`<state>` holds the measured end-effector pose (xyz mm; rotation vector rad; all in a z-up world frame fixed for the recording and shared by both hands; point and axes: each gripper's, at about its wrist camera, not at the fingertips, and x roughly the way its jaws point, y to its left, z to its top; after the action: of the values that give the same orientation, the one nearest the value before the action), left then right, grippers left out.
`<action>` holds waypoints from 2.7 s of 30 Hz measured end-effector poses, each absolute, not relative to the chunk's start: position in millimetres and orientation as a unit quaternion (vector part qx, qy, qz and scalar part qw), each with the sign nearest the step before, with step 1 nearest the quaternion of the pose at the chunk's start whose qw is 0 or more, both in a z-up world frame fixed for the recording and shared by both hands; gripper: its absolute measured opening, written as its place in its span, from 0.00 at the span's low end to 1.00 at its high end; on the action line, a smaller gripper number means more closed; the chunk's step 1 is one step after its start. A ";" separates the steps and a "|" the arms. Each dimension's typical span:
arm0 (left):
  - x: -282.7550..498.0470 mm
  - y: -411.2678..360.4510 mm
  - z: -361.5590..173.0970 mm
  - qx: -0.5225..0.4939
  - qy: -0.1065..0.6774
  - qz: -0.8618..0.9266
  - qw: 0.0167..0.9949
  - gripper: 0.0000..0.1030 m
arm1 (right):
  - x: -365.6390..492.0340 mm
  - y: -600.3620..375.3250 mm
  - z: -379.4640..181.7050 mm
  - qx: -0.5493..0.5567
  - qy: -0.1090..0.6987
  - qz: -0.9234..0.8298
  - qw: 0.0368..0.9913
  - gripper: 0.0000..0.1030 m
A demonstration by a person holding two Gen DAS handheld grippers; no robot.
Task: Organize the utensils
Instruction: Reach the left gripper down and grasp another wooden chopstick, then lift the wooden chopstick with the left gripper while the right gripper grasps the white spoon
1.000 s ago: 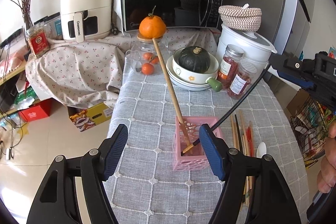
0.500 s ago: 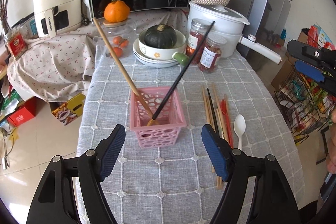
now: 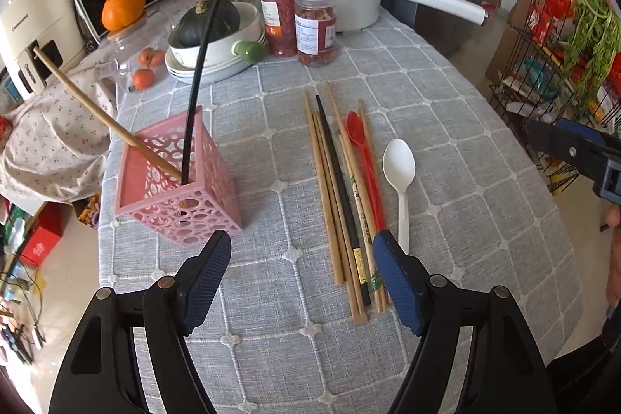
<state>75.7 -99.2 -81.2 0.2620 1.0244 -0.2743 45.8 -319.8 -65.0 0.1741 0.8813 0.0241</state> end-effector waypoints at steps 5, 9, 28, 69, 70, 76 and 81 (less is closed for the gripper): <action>105.1 -132.2 -99.6 0.120 0.511 -0.128 0.842 0.67 | 51.4 -339.2 -82.8 0.084 0.462 -0.012 0.883 0.86; 144.3 -147.9 -116.6 0.077 0.544 -0.129 0.826 0.23 | 59.0 -350.7 -85.3 0.112 0.482 0.000 0.869 0.86; 248.2 -188.6 -156.6 0.039 0.553 -0.059 0.830 0.08 | 68.1 -360.1 -87.3 0.121 0.488 -0.001 0.865 0.86; 94.5 -29.7 -25.8 -0.043 0.444 -0.195 0.874 0.06 | 137.7 -273.6 -148.3 0.103 0.568 0.045 0.815 0.66; 94.5 -28.9 -26.5 -0.043 0.445 -0.195 0.873 0.06 | 140.4 -271.1 -149.8 0.105 0.569 0.046 0.815 0.62; 93.5 -18.8 -26.8 -0.046 0.443 -0.189 0.875 0.06 | 156.0 -260.4 -154.5 0.128 0.562 0.066 0.814 0.43; 91.4 -12.5 -27.0 -0.048 0.442 -0.185 0.877 0.06 | 166.7 -259.8 -160.3 0.152 0.552 0.069 0.817 0.36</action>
<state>91.4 -12.5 -27.0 -0.0992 0.9213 -0.3865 166.7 -259.8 -160.2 0.3239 1.1771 0.1467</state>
